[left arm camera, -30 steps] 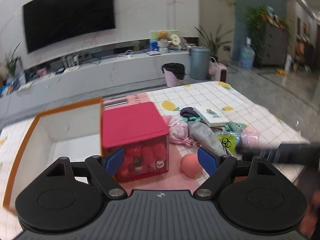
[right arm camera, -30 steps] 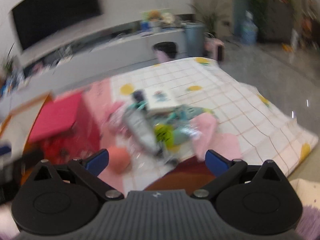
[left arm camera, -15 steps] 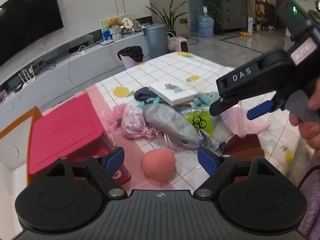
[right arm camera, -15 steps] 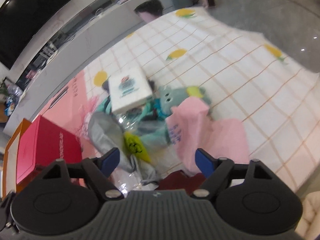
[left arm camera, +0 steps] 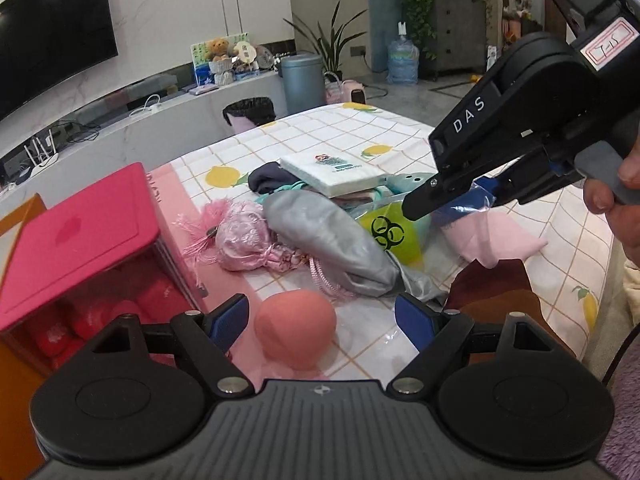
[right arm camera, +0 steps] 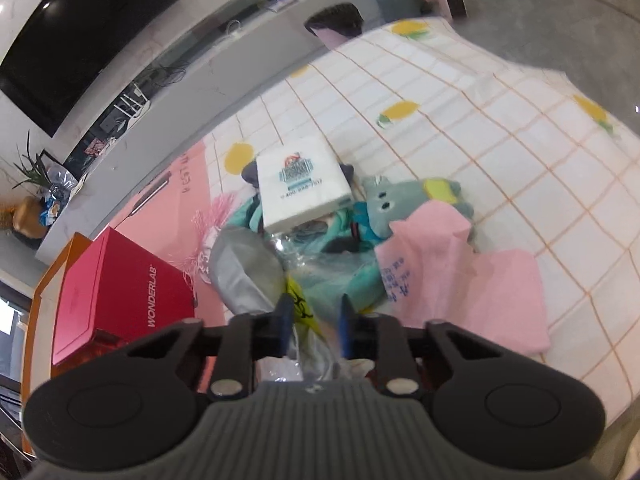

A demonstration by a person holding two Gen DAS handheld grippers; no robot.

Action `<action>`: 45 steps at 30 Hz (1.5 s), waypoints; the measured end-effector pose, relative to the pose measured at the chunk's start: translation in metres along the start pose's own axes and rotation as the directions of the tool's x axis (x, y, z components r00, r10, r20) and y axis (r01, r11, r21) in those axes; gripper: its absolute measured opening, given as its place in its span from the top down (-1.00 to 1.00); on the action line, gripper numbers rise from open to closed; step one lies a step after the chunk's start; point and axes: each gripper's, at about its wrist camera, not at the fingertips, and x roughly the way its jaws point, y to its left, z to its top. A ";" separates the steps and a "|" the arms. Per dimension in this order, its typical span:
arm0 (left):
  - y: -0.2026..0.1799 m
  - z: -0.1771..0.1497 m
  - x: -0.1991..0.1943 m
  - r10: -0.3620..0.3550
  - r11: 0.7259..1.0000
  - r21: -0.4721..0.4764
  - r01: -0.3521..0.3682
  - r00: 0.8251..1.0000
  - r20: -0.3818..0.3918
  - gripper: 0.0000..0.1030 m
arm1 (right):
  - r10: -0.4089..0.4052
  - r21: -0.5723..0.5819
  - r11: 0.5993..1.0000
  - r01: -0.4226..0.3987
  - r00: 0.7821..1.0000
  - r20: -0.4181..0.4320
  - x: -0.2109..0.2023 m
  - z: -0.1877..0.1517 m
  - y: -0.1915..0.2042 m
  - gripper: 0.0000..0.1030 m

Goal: Organize soft objects
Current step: 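Grasp the pink sponge ball with the left tool while the right tool grasps the clear plastic bag, then carry the pink ball and plastic bag over the orange box with both tools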

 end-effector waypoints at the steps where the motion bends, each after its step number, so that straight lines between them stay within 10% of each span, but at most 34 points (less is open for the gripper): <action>1: 0.001 -0.001 0.001 -0.004 1.000 -0.007 0.004 1.000 0.002 -0.89 | 0.006 -0.016 1.000 -0.005 1.000 0.010 -0.001 -0.001 0.002 0.93; 8: 0.013 -0.008 0.006 -0.038 0.996 -0.074 0.041 0.999 0.038 -0.89 | 0.038 -0.035 0.999 -0.034 0.994 0.101 -0.027 -0.006 0.003 1.00; 19: 0.022 -0.015 0.030 -0.010 0.989 -0.146 0.010 1.000 -0.001 -0.88 | 0.177 -0.023 0.983 -0.180 0.925 0.336 -0.097 -0.030 -0.012 1.00; 23: 0.022 -0.019 0.035 -0.021 0.981 -0.191 0.023 1.000 0.014 -0.87 | 0.174 -0.075 0.984 -0.159 0.941 0.291 -0.088 -0.028 -0.006 1.00; 27: 0.020 -0.023 0.030 0.003 0.983 -0.183 0.005 0.999 0.048 -0.10 | 0.136 -0.060 0.990 -0.125 0.962 0.238 -0.072 -0.027 -0.008 1.00; 32: 0.020 -0.027 0.026 -0.002 0.978 -0.208 0.016 0.998 0.066 -0.09 | 0.088 -0.031 0.996 -0.083 0.971 0.222 -0.064 -0.025 -0.015 0.90; 34: 0.021 -0.026 0.025 0.000 0.976 -0.217 0.014 0.998 0.065 -0.10 | 0.055 -0.014 0.998 -0.054 0.978 0.200 -0.057 -0.024 -0.018 0.68; 36: 0.023 -0.025 0.025 -0.004 0.973 -0.229 0.017 0.998 0.060 -0.10 | 0.038 0.018 0.999 -0.042 0.980 0.194 -0.052 -0.022 -0.022 -0.01; 45: 0.030 -0.023 0.024 -0.017 0.957 -0.289 0.030 0.999 0.047 -0.11 | -0.075 0.003 0.997 0.075 0.983 0.165 -0.028 -0.007 -0.018 -0.16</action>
